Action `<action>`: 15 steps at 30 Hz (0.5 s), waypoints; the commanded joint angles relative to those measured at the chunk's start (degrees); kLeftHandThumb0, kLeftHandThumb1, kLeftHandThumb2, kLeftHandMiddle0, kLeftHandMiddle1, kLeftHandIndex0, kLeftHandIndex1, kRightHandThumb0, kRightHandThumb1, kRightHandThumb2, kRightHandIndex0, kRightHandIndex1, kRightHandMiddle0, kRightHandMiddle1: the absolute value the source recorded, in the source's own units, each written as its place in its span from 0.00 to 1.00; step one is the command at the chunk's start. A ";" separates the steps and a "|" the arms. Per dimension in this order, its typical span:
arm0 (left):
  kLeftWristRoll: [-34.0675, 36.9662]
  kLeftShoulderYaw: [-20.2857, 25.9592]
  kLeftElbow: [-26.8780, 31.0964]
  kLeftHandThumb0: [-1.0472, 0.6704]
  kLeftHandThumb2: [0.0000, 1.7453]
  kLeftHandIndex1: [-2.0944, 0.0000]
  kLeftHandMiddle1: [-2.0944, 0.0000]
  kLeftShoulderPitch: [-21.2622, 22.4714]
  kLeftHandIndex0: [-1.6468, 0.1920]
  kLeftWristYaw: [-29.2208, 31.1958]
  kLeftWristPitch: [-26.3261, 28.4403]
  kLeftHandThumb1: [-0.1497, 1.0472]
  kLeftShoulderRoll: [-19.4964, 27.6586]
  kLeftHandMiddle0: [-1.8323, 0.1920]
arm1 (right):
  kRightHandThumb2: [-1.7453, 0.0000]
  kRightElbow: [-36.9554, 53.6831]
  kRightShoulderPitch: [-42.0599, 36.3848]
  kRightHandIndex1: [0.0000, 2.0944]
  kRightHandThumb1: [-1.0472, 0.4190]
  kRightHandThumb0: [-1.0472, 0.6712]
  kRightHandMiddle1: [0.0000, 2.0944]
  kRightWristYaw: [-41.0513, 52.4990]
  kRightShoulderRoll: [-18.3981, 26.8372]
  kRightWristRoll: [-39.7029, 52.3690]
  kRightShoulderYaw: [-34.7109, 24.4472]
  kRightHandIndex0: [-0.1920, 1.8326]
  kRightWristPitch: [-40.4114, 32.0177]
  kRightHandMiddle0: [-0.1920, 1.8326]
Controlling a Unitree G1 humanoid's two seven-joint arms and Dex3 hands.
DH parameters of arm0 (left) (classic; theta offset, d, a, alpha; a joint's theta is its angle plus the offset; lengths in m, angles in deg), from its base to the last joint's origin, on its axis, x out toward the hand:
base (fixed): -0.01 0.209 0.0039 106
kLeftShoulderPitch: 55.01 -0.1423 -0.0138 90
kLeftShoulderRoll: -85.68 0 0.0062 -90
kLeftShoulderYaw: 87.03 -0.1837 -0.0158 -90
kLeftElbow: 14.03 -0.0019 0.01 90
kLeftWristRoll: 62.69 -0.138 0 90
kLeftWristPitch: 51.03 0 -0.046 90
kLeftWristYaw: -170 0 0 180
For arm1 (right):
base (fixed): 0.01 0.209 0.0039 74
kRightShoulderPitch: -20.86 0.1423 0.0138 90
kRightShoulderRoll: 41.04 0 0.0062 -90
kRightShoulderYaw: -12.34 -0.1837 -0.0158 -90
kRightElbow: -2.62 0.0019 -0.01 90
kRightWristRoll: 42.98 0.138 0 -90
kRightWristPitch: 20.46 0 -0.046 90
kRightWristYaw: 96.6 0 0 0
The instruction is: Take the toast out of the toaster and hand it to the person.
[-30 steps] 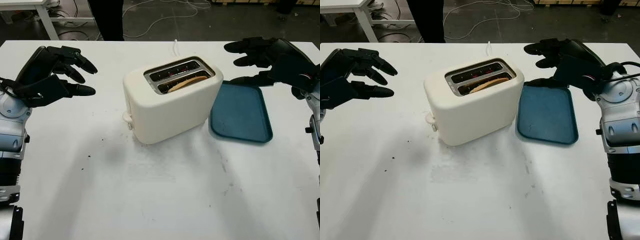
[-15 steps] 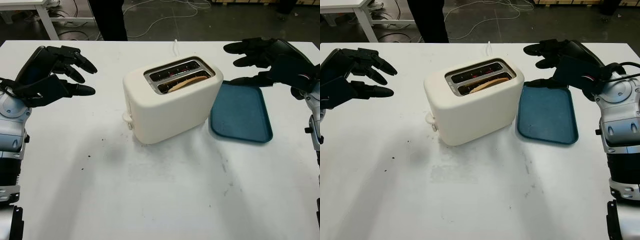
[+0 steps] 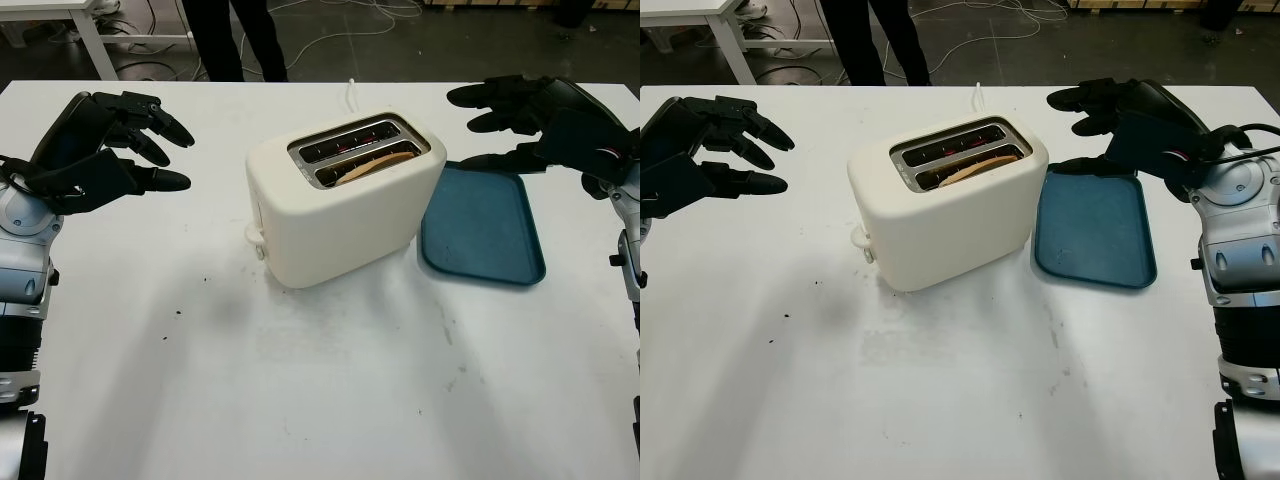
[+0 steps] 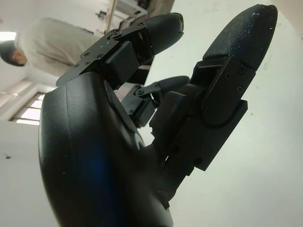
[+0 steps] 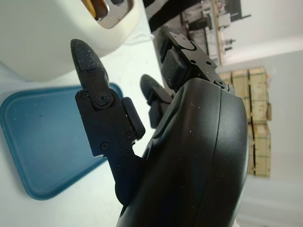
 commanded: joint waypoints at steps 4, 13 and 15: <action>-0.48 0.18 0.74 0.00 0.00 0.65 0.59 -0.04 0.44 -0.23 -0.11 0.67 0.42 0.48 | 1.00 0.03 0.57 0.27 0.21 0.35 0.00 -0.34 -0.40 0.09 -0.15 0.26 0.88 0.36; -0.04 0.35 0.44 0.00 0.00 0.65 0.59 0.01 0.44 -0.21 -0.14 0.67 0.16 0.48 | 1.00 0.27 0.76 0.27 0.21 0.37 0.00 -0.29 -0.44 0.05 0.10 0.24 -0.08 0.36; 0.23 0.43 0.34 0.00 0.00 0.65 0.59 0.00 0.44 -0.10 -0.15 0.66 0.08 0.48 | 1.00 0.16 0.76 0.28 0.21 0.36 0.00 -0.44 -0.28 -0.36 0.31 0.24 0.09 0.36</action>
